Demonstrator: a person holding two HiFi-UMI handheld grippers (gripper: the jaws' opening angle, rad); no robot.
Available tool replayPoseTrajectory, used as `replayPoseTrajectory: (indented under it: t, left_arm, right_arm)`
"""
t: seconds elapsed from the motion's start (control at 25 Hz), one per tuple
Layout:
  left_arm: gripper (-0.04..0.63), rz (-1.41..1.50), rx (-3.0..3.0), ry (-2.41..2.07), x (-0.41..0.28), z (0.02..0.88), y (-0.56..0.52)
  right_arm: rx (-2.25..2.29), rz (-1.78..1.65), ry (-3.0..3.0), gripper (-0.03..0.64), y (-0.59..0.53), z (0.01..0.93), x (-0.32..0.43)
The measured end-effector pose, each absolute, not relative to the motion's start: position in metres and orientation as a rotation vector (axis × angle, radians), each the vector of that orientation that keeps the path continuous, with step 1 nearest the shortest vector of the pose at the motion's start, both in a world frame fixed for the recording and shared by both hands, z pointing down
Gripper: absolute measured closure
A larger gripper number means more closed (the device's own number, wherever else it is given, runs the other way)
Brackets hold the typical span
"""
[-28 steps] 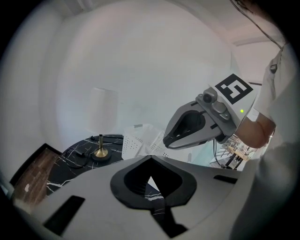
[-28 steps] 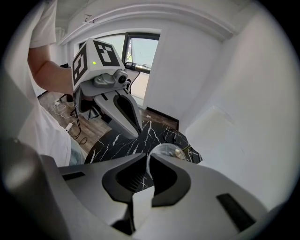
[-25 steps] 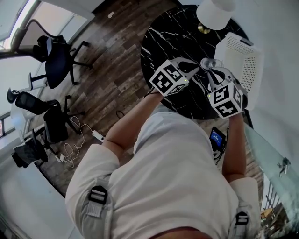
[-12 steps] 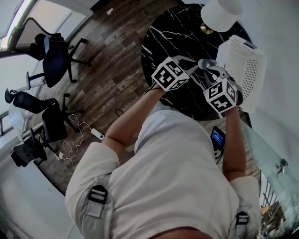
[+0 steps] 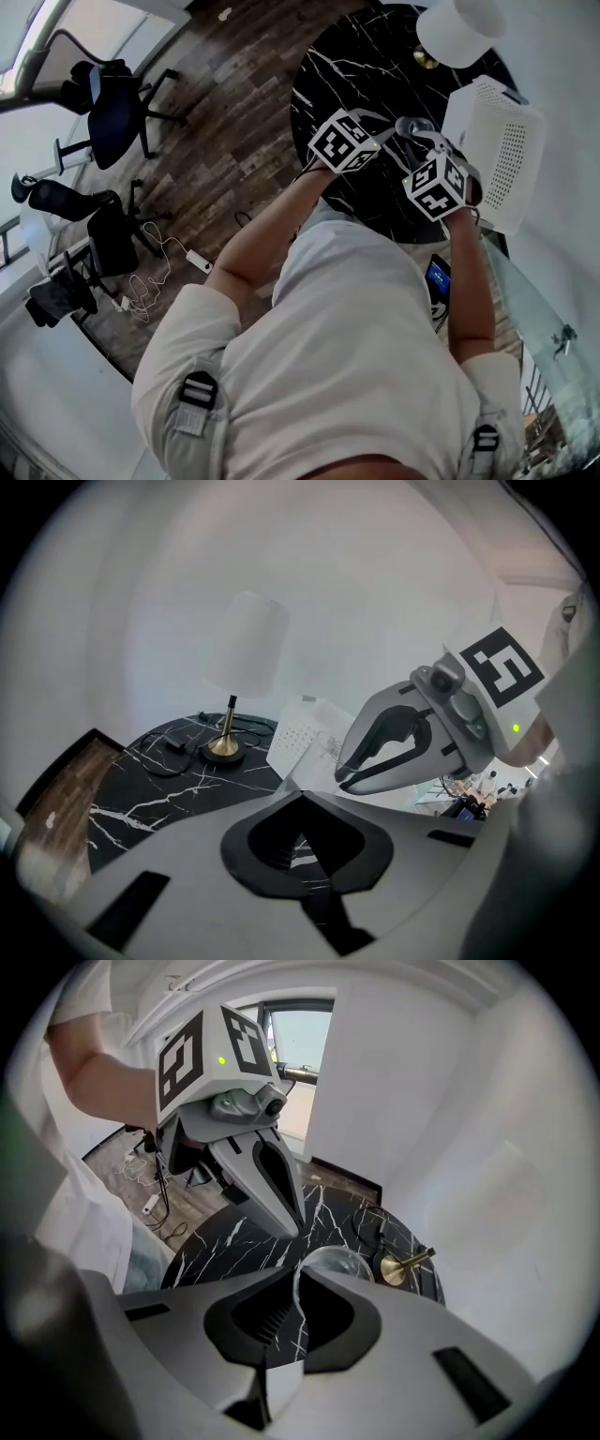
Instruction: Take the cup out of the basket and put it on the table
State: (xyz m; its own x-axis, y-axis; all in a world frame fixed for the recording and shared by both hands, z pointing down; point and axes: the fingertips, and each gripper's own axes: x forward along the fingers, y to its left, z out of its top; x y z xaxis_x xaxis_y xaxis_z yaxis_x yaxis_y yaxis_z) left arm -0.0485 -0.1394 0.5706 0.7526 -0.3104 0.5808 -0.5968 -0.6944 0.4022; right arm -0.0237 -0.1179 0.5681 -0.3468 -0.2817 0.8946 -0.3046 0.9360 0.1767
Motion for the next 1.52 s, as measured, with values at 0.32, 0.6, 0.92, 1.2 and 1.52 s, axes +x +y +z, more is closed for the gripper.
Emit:
replayPoseTrajectory:
  t: [0.32,0.6,0.92,1.2,1.52]
  left_arm:
    - [0.591,0.675,2.317,-0.677,-0.063,0.594,-0.142]
    - [0.591,0.690,2.276,-0.667,-0.072,0.611,-0.142]
    - [0.591,0.710,2.238,-0.635,-0.073,0.632,-0.139]
    - [0.591,0.734,2.201,-0.624,-0.076,0.653,-0.135]
    - [0.591,0.746,2.172,-0.613,-0.078,0.668,-0.131]
  right_arm:
    - [0.390,0.024,-1.933,0.591,-0.119,0.588,-0.038]
    - [0.372,0.014,-1.914,0.591,-0.119,0.604,-0.045]
    - [0.358,0.006,-1.893,0.591,-0.121,0.624,-0.049]
    - [0.336,0.008,-1.871,0.591,-0.118,0.646,-0.050]
    - [0.319,-0.002,-1.859,0.591,-0.113,0.665,-0.053]
